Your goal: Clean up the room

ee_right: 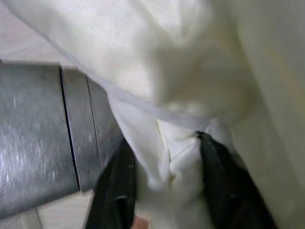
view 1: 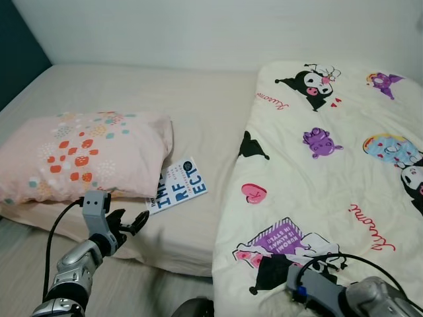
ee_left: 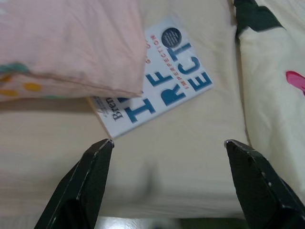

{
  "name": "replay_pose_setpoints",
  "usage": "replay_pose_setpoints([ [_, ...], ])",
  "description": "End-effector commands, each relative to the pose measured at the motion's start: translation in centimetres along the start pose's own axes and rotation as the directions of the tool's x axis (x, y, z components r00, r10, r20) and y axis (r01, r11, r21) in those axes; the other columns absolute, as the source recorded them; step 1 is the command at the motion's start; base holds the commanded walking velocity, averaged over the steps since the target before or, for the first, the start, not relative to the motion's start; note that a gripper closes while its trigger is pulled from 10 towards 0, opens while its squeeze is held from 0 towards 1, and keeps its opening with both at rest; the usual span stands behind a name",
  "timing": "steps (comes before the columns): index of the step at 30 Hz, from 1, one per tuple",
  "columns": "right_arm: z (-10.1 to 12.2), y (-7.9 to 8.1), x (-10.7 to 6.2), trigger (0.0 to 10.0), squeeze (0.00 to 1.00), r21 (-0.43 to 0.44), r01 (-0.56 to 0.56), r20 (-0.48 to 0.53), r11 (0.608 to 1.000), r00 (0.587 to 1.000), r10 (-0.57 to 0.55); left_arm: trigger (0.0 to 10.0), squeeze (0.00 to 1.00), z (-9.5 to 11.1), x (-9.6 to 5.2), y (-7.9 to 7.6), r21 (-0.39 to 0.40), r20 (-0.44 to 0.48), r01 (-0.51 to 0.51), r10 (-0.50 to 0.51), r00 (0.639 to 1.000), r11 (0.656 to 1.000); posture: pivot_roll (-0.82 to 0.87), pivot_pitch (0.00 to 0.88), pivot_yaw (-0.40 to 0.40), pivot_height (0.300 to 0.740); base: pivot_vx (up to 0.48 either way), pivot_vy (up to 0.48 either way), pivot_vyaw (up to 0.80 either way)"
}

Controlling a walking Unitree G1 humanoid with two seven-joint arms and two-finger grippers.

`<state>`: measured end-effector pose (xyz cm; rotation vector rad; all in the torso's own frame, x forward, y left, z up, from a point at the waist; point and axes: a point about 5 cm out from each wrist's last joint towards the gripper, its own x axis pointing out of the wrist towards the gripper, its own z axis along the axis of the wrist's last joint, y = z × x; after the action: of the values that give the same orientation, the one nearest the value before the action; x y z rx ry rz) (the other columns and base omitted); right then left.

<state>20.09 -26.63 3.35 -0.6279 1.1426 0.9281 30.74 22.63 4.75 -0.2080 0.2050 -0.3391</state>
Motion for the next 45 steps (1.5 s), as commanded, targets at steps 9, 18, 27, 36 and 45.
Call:
replay_pose_setpoints([
  [9, -1.4, -0.4, -5.0, 10.0, 1.0, 0.269, 0.041, 0.217, 0.962, 0.971, -0.102, 10.0, 0.0, -1.3, -0.8, -0.7, 0.031, -0.154, 0.222, -0.215, 0.964, 0.974, -0.1, 0.196, 0.147, 0.626, 0.0, 0.0, 0.0],
  [18, 0.4, -4.5, -10.3, 10.0, 1.0, 0.518, 0.211, 0.487, 0.829, 0.724, -0.489, 10.0, 0.0, 0.5, -0.2, -0.9, -0.001, -0.106, 0.313, -0.311, 0.944, 0.95, -0.11, 0.197, 0.142, 0.626, 0.0, 0.0, 0.0],
  [27, 2.5, 1.2, -6.4, 10.0, 1.0, 0.329, -0.06, 0.563, 0.942, 0.814, -0.145, 10.0, 0.0, -0.5, -0.6, -0.5, -0.044, -0.112, 0.232, -0.236, 0.965, 0.972, -0.12, 0.193, 0.133, 0.626, 0.0, 0.0, 0.0],
  [36, 0.5, 4.7, -6.4, 10.0, 1.0, 0.193, -0.187, 0.404, 0.963, 0.91, 0.096, 10.0, 0.0, -2.1, -1.8, -0.5, -0.11, -0.164, 0.282, -0.298, 0.941, 0.953, -0.12, 0.188, 0.127, 0.626, 0.0, 0.0, 0.0],
  [45, 3.7, 4.5, -13.3, 10.0, 1.0, 0.09, -0.218, 0.764, 0.972, 0.641, 0.073, 10.0, 0.0, -2.8, -2.7, -1.9, -0.246, -0.161, 0.47, -0.514, 0.843, 0.848, -0.14, 0.175, 0.129, 0.626, 0.0, 0.0, 0.0],
])
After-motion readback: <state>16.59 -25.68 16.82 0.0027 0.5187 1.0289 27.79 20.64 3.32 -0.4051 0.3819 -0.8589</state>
